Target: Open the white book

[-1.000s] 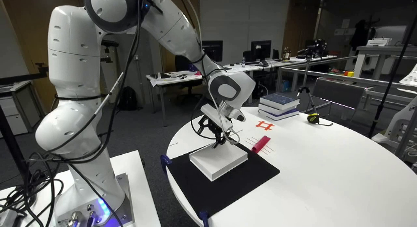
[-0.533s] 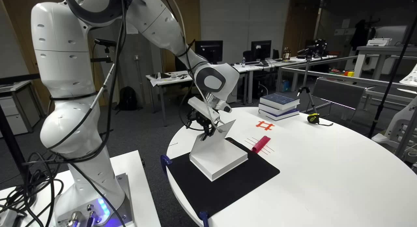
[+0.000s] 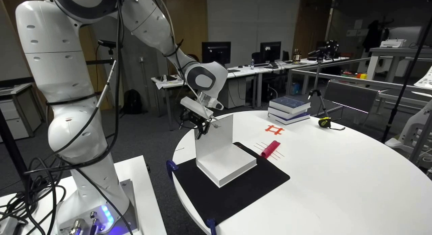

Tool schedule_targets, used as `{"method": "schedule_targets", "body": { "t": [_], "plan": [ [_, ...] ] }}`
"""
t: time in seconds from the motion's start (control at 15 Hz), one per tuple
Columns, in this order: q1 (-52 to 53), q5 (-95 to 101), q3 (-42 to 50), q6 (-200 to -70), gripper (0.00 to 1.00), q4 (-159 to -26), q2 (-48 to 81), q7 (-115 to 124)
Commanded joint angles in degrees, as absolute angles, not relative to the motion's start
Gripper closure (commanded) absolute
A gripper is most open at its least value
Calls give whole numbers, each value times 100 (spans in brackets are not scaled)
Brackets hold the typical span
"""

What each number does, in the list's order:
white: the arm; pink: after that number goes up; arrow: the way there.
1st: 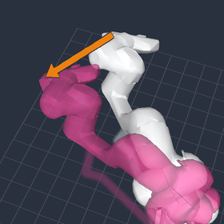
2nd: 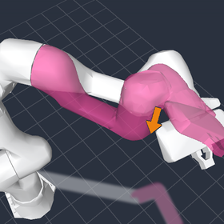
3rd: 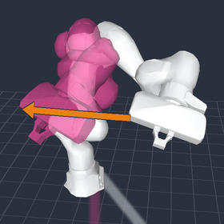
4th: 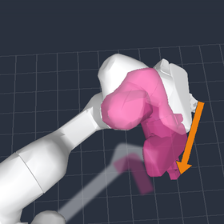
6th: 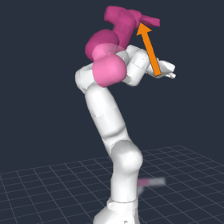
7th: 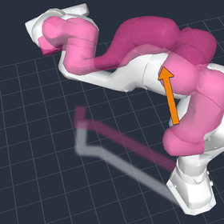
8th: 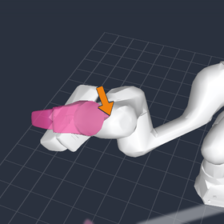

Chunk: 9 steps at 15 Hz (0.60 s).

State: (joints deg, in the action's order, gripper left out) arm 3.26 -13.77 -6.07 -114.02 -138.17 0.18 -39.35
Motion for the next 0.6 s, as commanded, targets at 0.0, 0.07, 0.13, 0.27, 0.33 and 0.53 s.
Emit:
{"method": "schedule_targets", "body": {
  "t": [0.0, 0.07, 0.13, 0.27, 0.33, 0.53],
  "plan": [
    [557, -1465, -706, -11697, 0, -14262, -402, -3910],
    [611, -1474, -723, -11723, 0, -14300, -435, -3909],
    [662, -1481, -740, -11737, 0, -14322, -453, -3918],
    [737, -1490, -761, -11731, 0, -14345, -488, -3903],
    [770, -1489, -771, -11733, 0, -14357, -505, -3890],
    [855, -1540, -818, -11885, 0, -14431, -553, -3830]
  ]
}}
